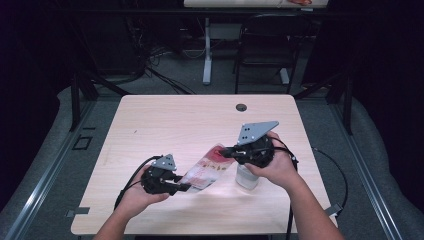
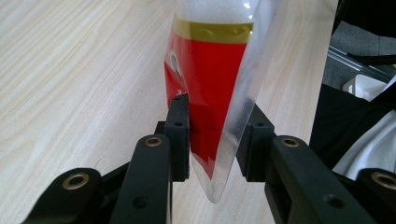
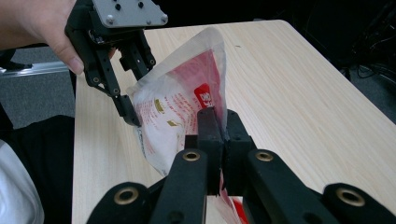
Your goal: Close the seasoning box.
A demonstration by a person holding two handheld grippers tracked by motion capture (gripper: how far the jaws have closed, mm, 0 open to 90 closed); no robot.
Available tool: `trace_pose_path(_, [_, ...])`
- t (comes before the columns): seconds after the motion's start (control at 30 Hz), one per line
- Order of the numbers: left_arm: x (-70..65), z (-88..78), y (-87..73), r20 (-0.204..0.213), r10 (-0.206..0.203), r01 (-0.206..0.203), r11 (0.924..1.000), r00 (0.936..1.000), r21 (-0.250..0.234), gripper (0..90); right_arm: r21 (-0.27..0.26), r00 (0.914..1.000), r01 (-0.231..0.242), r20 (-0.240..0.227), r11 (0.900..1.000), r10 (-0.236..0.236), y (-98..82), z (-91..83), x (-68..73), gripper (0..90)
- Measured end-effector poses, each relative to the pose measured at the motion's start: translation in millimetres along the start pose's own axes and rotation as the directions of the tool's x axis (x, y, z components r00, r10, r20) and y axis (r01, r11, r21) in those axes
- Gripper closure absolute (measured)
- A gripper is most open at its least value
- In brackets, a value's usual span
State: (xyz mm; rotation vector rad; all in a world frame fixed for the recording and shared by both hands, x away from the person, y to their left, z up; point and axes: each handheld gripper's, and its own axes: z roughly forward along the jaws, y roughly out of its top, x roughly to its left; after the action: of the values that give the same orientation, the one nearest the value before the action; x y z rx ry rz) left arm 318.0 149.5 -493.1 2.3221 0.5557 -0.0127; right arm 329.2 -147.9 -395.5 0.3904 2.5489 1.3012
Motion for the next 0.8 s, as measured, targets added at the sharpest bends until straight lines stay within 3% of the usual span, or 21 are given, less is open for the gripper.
trace_pose_path(0.23, [-0.7, 0.4, 0.7, -0.003, -0.003, 0.003, 1.0000, 1.0000, 0.007, 69.9, -0.028, 0.9994, -0.031, -0.013, 0.999, 0.031, -10.9, 0.4, -3.0, 88.9])
trace_pose_path(0.8, [-0.6, -1.6, 1.4, -0.016, -0.001, 0.002, 1.0000, 0.9999, 0.009, 70.2, -0.067, 0.9983, -0.053, 0.023, 0.996, 0.055, -23.6, 0.2, 0.4, 88.9])
